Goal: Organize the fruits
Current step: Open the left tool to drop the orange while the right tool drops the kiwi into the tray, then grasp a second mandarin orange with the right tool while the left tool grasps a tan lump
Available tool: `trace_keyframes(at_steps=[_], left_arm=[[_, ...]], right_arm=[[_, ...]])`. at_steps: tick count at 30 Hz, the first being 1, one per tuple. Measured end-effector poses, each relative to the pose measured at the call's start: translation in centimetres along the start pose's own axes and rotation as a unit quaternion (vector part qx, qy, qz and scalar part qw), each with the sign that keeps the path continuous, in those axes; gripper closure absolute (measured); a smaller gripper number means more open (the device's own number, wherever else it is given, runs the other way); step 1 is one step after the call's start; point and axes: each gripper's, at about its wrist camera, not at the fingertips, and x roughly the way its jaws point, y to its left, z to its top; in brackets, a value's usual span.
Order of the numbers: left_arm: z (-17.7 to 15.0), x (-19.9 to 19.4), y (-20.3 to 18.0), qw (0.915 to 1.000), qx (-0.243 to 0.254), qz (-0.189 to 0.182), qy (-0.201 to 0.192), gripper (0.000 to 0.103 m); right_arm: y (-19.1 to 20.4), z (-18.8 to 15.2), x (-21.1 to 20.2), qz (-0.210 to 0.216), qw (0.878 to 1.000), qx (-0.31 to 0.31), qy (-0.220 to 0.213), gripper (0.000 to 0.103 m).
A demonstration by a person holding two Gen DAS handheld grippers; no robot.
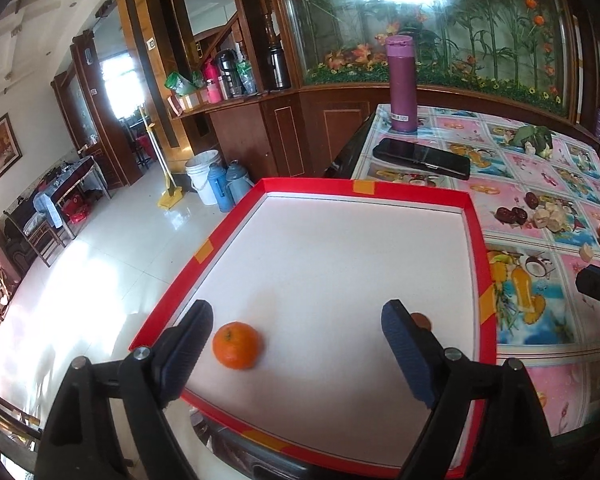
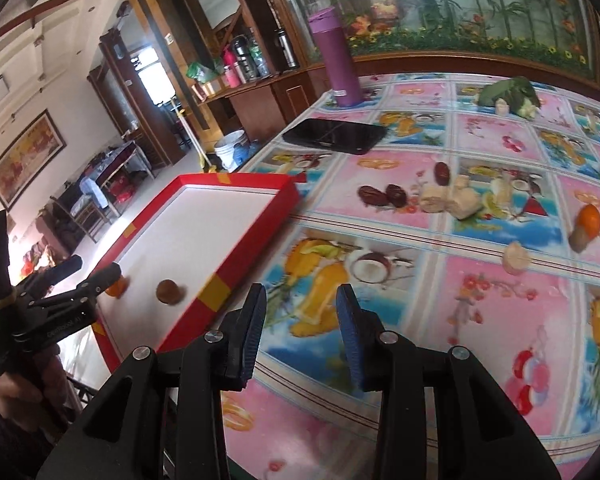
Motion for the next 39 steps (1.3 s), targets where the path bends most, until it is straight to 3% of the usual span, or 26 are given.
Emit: trace_keyframes(at_steps=[11,18,24,30,39], left_arm=[[3.1,-3.1,-8.7,0.9947,0.053,-0.081,-0.035,0.012],[4.8,-2.2,-15.0,0.9868,0.085,-0.136,-0.021,0.012],[5.3,0.3,-18.2,0.9852,0.101,-0.138,0.0,0.012],[5.6,1.9,-19.5,0.9824,0.104,-0.152,0.031,0.012],[5.2,2.0,-23.3,0.9699,0.135,-0.196,0.052,0.013]], right_arm=[[-9.4,-0.9,-5.8,-0.067,0.994,0.07,-0.044,0.068],[-15.0,-0.8,-7.5,-0.112,0.987,0.108,-0.045,0.067],[-17.8,-0.7,-8.1,-0.169,0.979,0.101,-0.049,0.067],[-20.0,-0.6,-7.6,-0.253,0.962,0.092,-0.045,0.067],[-20.4,0.0,-5.7,-0.288,0.955,0.068,-0.023,0.067]])
